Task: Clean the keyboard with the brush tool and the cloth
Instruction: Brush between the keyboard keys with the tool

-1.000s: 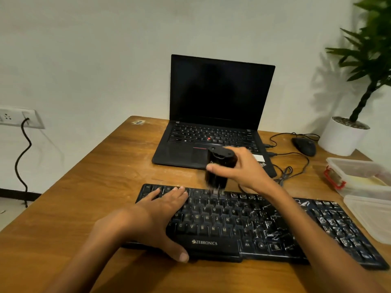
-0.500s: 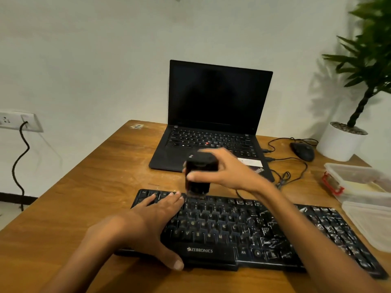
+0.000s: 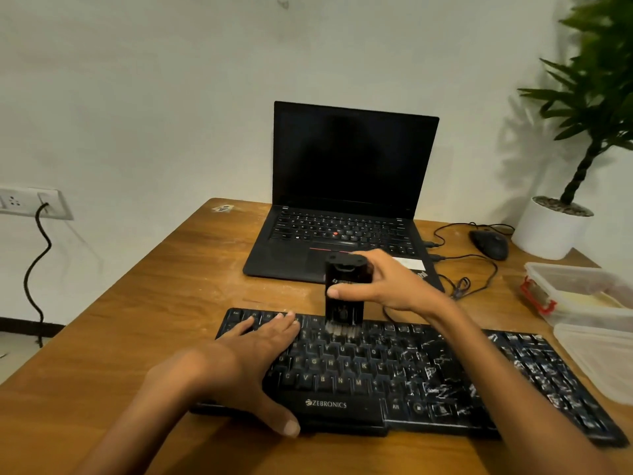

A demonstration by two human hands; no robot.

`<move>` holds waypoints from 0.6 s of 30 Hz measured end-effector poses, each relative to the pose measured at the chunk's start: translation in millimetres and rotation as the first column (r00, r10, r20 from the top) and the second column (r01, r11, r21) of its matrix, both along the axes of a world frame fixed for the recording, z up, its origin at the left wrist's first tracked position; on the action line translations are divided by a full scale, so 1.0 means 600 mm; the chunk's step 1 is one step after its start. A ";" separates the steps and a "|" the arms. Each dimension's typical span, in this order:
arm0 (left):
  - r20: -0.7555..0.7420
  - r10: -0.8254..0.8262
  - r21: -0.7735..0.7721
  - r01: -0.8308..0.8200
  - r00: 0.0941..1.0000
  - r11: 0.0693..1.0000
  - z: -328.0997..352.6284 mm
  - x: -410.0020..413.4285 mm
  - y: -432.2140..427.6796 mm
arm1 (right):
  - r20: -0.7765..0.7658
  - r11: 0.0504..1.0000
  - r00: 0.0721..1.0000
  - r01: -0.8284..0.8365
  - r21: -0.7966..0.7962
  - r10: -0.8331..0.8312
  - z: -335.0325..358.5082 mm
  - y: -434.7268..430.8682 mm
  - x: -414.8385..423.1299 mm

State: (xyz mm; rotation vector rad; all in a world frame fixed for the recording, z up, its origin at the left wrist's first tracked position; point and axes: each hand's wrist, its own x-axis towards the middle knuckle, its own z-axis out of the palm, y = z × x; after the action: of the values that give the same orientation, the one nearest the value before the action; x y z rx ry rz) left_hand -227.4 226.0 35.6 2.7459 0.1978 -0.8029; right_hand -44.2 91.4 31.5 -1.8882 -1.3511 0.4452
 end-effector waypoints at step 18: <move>-0.004 -0.005 -0.022 0.005 1.000 1.000 0.002 0.001 -0.004 | 0.007 0.991 0.999 0.048 0.124 -0.049 0.000 0.038 -0.014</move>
State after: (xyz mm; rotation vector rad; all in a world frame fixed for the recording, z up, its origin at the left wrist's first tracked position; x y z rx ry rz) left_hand -226.7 223.6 36.8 2.7256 0.1815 -0.8068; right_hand -52.5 114.4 31.4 -1.8188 -1.3065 0.3201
